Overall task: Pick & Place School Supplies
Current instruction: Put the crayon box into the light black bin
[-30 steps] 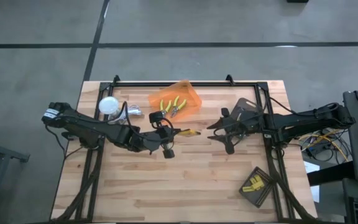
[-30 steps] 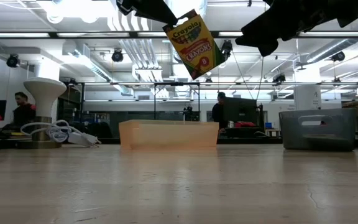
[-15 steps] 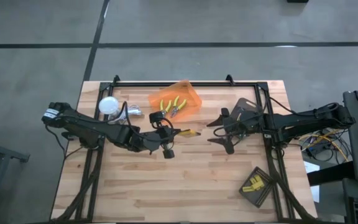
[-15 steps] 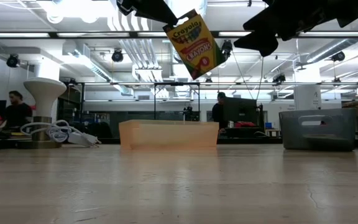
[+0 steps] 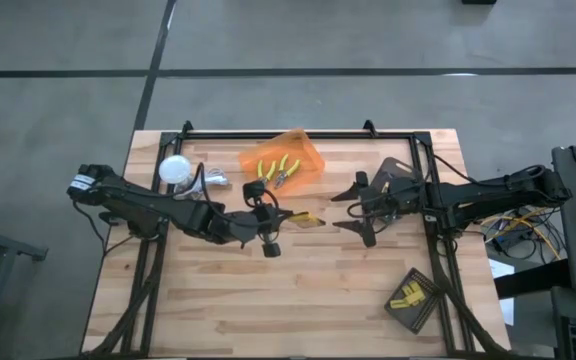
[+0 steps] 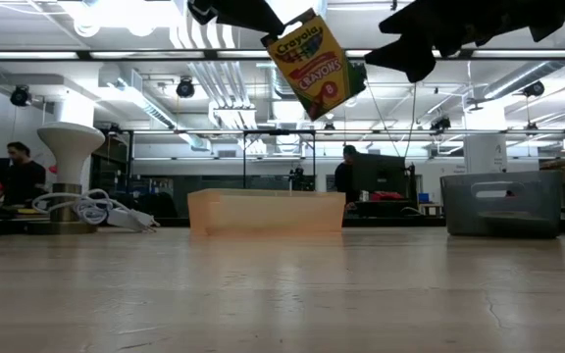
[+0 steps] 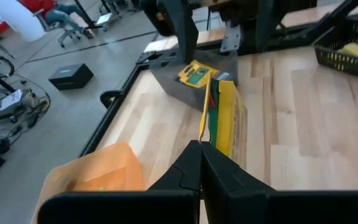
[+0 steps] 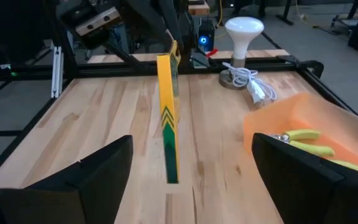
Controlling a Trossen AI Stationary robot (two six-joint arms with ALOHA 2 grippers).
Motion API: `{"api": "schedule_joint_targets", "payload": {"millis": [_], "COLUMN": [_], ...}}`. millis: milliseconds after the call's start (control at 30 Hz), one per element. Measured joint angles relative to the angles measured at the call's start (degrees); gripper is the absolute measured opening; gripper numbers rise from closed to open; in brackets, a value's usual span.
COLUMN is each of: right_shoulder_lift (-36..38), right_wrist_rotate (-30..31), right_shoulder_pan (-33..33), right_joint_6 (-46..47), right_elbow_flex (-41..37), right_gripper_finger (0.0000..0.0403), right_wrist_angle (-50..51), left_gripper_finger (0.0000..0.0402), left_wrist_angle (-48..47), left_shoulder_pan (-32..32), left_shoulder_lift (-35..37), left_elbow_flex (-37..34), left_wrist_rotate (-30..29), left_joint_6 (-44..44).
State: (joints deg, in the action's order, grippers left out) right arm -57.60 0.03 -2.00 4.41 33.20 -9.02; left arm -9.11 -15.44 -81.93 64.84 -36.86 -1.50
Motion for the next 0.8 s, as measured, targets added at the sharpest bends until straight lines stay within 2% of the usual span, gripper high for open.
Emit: {"api": "schedule_joint_targets", "payload": {"millis": [333,600,800], "right_shoulder_lift": [0.0,0.0,0.0], "right_wrist_rotate": [0.0,0.0,0.0], "right_shoulder_pan": [0.0,0.0,0.0], "right_joint_6": [0.0,-0.1,-0.1], "right_elbow_flex": [0.0,0.0,0.0], "right_gripper_finger": [0.0308,0.0301,0.0308], "right_wrist_angle": [-0.3,-0.3,-0.4], "left_gripper_finger": [0.0000,0.0000,0.0000], "left_wrist_angle": [5.2,9.9,11.8], "left_shoulder_pan": [0.0,0.4,0.6], "left_shoulder_lift": [0.0,0.0,0.0], "left_elbow_flex": [0.0,0.0,0.0], "left_wrist_rotate": [0.2,6.2,6.3], "left_joint_6": [-3.1,-5.3,-6.6]}}
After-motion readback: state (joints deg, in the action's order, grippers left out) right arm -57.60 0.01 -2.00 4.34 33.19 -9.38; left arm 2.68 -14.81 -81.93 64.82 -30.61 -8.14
